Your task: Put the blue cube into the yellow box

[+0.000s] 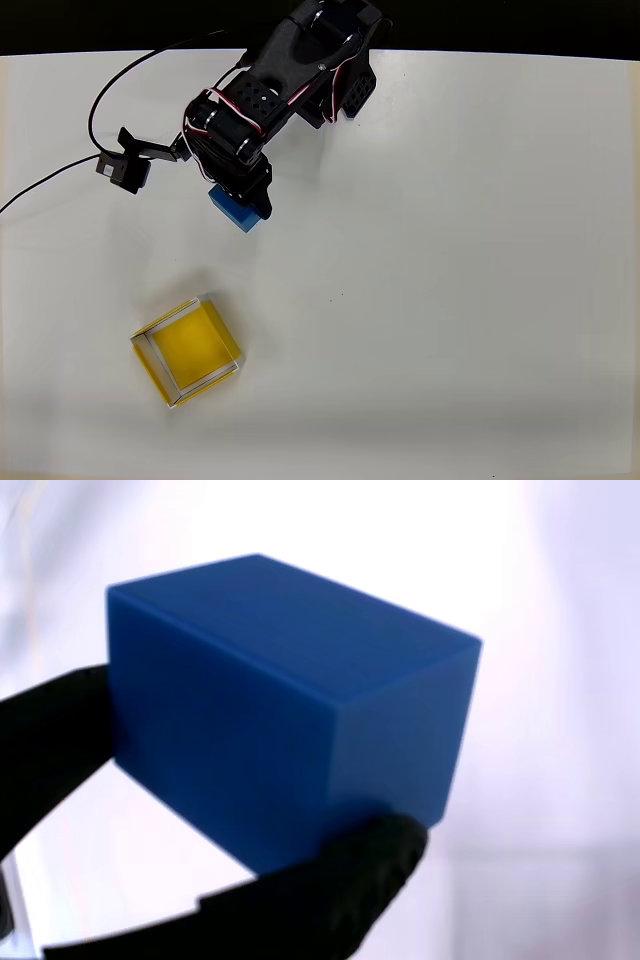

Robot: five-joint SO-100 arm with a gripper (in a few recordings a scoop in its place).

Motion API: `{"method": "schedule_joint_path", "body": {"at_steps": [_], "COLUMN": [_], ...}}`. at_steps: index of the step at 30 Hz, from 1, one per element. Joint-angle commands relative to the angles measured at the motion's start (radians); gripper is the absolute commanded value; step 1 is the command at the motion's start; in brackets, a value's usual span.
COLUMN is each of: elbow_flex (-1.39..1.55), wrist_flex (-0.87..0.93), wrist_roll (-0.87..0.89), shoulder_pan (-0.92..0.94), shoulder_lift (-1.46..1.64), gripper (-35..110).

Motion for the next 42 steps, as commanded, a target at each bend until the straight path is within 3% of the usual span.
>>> {"method": "schedule_joint_path", "body": {"at_steps": [1, 8, 21, 42], "elbow_flex": [-0.029, -0.179, -0.867, -1.249], "wrist_flex": [-0.021, -0.015, 0.147, 0.147], "wrist_roll": [-0.012, 0.072, 0.198, 0.270], "shoulder_pan": [0.052, -0.023, -0.198, -0.390], "shoulder_lift": [0.057, -0.075, -0.543, -0.922], "gripper": [2, 2, 1, 2]}}
